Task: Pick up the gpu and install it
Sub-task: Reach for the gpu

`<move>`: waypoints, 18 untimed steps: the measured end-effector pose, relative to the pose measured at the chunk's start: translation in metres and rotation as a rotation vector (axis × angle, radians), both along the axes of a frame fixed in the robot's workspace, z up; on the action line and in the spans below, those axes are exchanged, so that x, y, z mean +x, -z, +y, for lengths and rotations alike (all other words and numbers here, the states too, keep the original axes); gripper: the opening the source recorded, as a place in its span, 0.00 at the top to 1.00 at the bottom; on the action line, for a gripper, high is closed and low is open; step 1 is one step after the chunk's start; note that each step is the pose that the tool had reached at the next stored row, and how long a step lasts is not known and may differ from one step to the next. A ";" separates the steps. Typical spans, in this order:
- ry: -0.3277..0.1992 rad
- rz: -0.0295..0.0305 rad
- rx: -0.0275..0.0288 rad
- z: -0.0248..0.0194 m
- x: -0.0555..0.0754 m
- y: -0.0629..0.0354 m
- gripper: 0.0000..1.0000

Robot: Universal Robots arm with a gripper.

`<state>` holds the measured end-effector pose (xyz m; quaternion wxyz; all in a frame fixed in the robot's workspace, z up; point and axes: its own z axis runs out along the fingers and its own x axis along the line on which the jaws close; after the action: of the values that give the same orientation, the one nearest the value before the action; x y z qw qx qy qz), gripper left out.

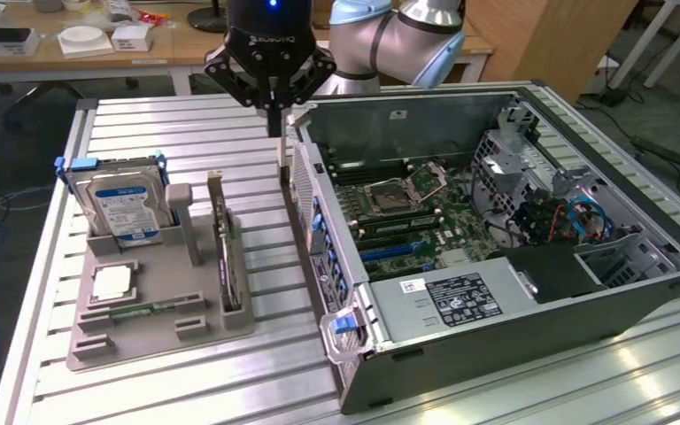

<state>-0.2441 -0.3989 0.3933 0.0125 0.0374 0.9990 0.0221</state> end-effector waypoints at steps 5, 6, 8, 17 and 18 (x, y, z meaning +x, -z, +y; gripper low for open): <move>0.000 -0.0001 0.0000 0.0000 -0.004 0.0000 0.90; 0.000 -0.0001 0.0000 0.0000 -0.005 0.0000 0.90; 0.000 -0.0001 0.0000 0.0000 -0.007 0.0000 0.90; 0.000 -0.0001 0.0000 0.0000 -0.014 0.0000 0.90; 0.000 -0.0001 0.0000 0.0000 -0.015 0.0000 0.90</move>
<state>-0.2593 -0.3989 0.3933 0.0125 0.0374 0.9990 0.0221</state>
